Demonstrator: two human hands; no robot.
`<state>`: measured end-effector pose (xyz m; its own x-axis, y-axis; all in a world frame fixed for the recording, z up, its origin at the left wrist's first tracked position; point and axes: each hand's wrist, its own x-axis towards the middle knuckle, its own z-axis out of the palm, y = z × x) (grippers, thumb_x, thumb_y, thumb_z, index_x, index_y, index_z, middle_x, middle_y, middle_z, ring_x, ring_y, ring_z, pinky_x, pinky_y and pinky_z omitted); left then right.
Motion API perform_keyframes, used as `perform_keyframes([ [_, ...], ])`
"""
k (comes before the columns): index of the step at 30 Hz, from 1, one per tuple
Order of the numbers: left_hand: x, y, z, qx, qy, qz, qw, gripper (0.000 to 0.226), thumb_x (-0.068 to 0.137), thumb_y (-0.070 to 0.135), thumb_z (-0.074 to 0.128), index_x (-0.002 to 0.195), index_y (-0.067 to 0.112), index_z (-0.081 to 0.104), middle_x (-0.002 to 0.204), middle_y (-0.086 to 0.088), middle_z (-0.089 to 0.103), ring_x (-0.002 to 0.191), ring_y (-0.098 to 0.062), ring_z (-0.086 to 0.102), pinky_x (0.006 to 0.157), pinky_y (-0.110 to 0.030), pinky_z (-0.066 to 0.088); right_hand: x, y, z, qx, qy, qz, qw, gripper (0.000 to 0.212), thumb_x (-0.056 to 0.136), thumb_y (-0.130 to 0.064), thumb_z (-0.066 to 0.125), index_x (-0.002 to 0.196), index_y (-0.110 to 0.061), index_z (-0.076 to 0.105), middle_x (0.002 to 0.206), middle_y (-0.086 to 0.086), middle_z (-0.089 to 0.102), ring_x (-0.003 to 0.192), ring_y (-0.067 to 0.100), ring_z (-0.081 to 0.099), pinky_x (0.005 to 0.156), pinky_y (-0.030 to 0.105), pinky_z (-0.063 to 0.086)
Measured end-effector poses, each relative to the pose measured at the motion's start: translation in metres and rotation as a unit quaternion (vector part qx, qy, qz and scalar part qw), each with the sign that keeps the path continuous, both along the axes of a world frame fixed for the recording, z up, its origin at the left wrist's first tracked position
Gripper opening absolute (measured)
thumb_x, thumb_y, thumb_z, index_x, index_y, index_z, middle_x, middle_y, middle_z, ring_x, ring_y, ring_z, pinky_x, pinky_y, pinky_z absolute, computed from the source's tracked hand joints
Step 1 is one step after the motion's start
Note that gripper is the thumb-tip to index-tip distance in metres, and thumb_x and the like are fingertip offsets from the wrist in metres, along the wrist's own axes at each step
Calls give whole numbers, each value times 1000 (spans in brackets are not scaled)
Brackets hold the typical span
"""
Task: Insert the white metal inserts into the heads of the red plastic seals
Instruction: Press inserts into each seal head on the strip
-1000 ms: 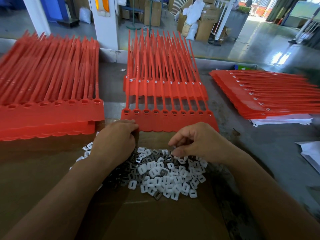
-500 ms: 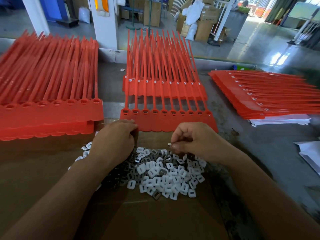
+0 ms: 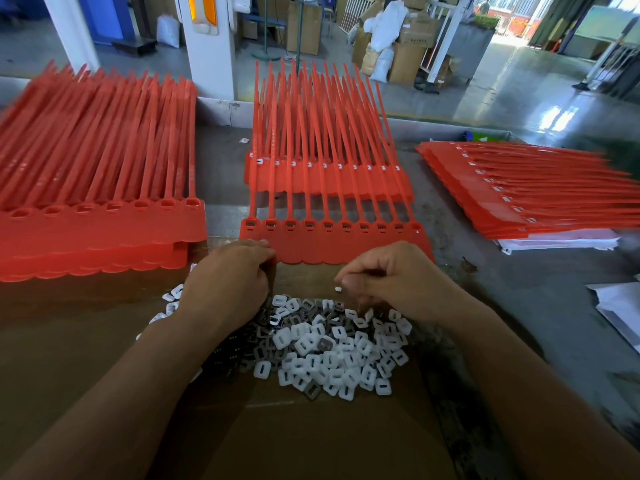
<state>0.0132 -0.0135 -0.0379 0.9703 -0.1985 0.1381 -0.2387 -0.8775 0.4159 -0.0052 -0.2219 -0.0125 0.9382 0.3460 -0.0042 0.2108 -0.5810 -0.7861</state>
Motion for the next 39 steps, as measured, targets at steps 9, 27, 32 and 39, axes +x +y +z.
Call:
perform_keyframes([
  [9,0,0,0,-6,-1,1,1000,43,88,4,41,127,15,54,140,4,44,130,-13,39,107,-30,29,14,-27,-2,-16,-75,-143,987,20,85,-11,63,92,-29,68,85,-17,64,76,-5,61,69,11,46],
  [27,-1,1,1,-16,-5,-3,1000,43,88,4,42,127,16,55,140,5,44,131,-10,38,106,-24,26,79,-80,-30,-10,-59,-339,939,12,88,-4,55,91,-6,67,73,0,58,62,5,47,64,24,39],
  [32,-1,1,0,-14,-5,0,1000,43,87,3,42,126,15,55,140,4,45,130,-12,38,107,-27,28,79,-80,-28,-58,-55,-327,941,14,89,-2,52,85,-8,64,83,1,58,72,13,50,61,24,36],
  [39,-1,1,0,-16,-7,1,1000,43,86,2,42,124,15,57,139,4,46,129,-14,41,107,-31,32,82,-79,-20,-138,-37,-300,943,13,88,-3,52,82,-12,61,86,1,54,83,15,48,70,22,32],
])
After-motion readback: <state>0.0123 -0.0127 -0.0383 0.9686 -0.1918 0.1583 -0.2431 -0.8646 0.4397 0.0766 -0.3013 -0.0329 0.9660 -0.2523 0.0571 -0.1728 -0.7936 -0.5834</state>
